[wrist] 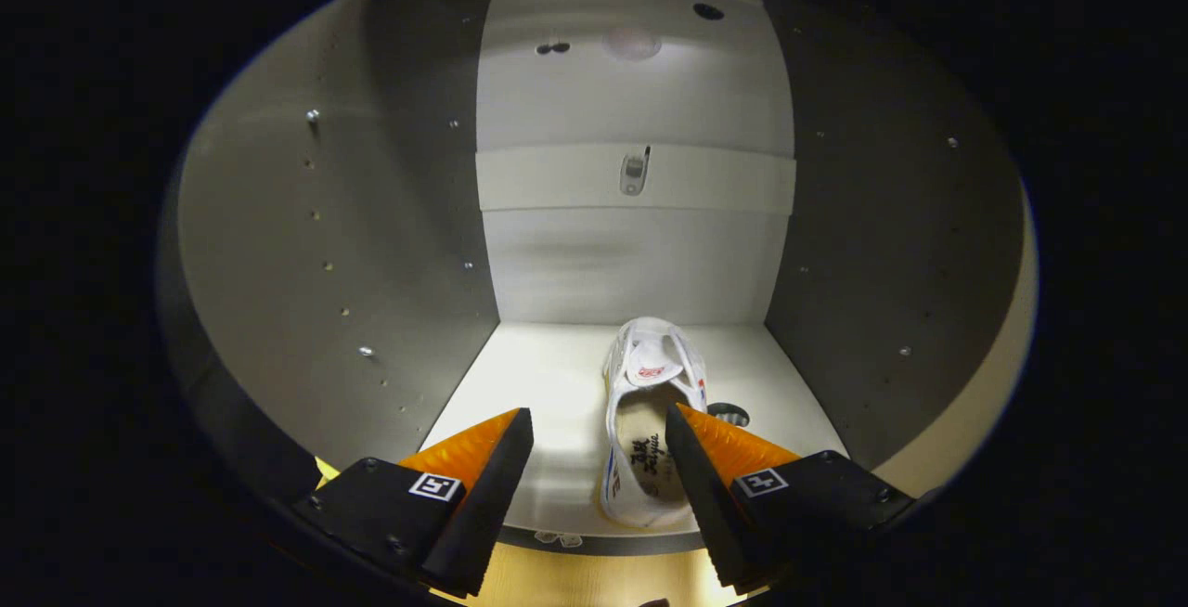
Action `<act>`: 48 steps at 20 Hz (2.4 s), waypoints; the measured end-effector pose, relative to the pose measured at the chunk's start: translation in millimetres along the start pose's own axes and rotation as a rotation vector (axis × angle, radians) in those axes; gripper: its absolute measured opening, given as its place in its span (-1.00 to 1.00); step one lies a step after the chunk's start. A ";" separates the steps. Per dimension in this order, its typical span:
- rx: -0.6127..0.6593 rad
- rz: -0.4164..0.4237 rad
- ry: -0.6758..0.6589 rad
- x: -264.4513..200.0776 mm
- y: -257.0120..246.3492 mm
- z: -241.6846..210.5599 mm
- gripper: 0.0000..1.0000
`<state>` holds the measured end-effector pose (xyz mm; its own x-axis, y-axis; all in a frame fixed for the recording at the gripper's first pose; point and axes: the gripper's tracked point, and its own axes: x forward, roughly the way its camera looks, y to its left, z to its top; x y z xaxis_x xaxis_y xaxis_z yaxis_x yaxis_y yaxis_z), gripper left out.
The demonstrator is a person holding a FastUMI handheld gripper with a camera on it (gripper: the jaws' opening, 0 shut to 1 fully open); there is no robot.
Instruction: Open the shoe cabinet door, grab the shoes and put them into the shoe cabinet, then close the shoe cabinet door.
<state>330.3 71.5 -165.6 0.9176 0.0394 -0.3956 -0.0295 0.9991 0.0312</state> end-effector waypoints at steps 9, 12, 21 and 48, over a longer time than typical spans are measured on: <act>0.029 0.002 -0.220 -163.3 14.3 28.9 0.97; 0.027 0.003 -0.257 -220.5 21.2 16.7 0.97; 0.063 -0.164 -0.361 -379.4 -50.9 -3.4 0.98; 0.121 -0.446 -0.276 -412.4 -269.9 -25.3 0.93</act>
<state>-50.2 -213.9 -34.1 0.9012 -0.4104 -0.1395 0.4178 0.9081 0.0272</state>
